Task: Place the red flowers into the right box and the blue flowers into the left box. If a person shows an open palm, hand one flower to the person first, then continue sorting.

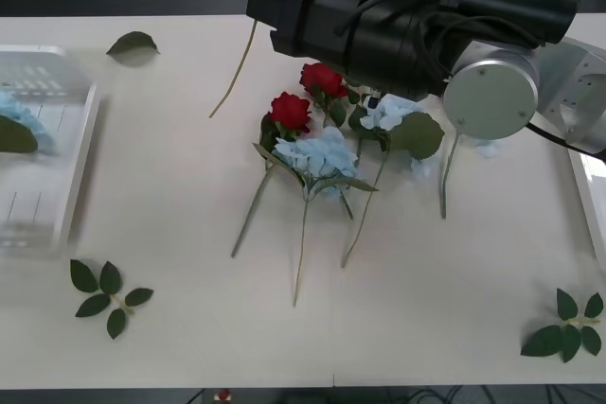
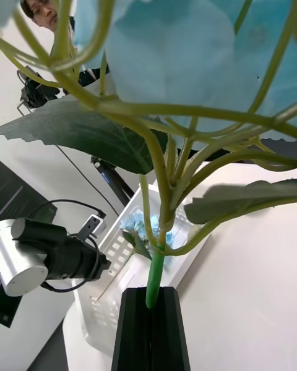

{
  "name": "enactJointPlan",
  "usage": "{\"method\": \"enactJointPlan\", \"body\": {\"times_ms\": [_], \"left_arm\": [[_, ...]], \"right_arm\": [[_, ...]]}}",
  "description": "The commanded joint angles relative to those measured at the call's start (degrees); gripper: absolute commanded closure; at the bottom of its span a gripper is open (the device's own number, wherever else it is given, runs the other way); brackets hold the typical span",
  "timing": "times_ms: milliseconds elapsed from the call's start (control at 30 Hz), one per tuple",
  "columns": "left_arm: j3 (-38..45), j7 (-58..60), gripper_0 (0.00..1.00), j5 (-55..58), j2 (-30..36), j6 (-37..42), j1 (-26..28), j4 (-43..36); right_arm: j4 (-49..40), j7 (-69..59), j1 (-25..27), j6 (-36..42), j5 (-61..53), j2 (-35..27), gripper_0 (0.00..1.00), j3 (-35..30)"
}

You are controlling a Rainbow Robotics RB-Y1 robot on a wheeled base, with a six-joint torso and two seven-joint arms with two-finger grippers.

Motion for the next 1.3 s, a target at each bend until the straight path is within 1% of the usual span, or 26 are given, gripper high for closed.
{"method": "enactJointPlan", "body": {"times_ms": [33,133,233,300,400,500,667,833,933,1100,1233,1300], "left_arm": [[-1.5,-0.9,0.0,-0.1,1.0,0.1,-1.4,-1.6],[-1.5,-1.2,0.0,1.6,1.0,0.6,-1.4,-2.5],[-1.3,-1.8,0.0,5.9,1.0,2.0,-1.4,-4.7],[-0.7,-2.6,0.0,11.0,1.0,2.9,-1.3,-6.4],[0.0,-6.7,0.0,16.8,1.0,2.9,-1.3,-8.1],[2.7,-12.9,0.0,23.4,0.0,2.9,-1.2,-9.3],[9.2,-25.5,0.0,31.9,-5.3,2.8,-1.0,-9.6],[15.6,-40.8,0.0,39.3,-12.3,2.8,-0.2,-9.5],[19.4,-48.6,0.0,46.6,-15.8,3.1,0.8,-9.4],[24.8,-61.1,0.0,56.1,-21.7,7.5,1.7,-9.3],[27.6,-67.4,0.0,60.7,-25.0,11.6,1.8,-9.3],[28.0,-69.7,0.0,63.3,-26.2,12.3,1.8,-9.3]], "right_arm": [[-0.5,-1.1,-1.9,-0.5,0.0,0.3,1.0,-0.3],[-0.5,-1.1,-1.9,-0.5,0.0,0.3,1.0,-0.3],[-0.5,-1.1,-1.9,-0.5,0.0,0.3,1.0,-0.3],[-0.5,-1.1,-1.9,-0.5,0.0,0.3,1.0,-0.3],[-0.5,-1.1,-1.9,-0.5,0.0,0.3,1.0,-0.3],[-0.5,-1.1,-1.9,-0.5,0.0,0.3,1.0,-0.3],[-0.5,-1.1,-1.9,-0.5,0.0,0.3,1.0,-0.3],[-0.5,-1.1,-1.9,-0.5,0.0,0.3,1.0,-0.3],[-0.5,-1.1,-1.9,-0.5,0.0,0.3,1.0,-0.3],[-0.5,-1.1,-1.9,-0.5,0.0,0.3,1.0,-0.3],[-0.5,-1.1,-1.9,-0.5,0.0,0.3,1.0,-0.3],[-0.5,-1.1,-1.9,-0.5,0.0,0.3,1.0,-0.3]]}}
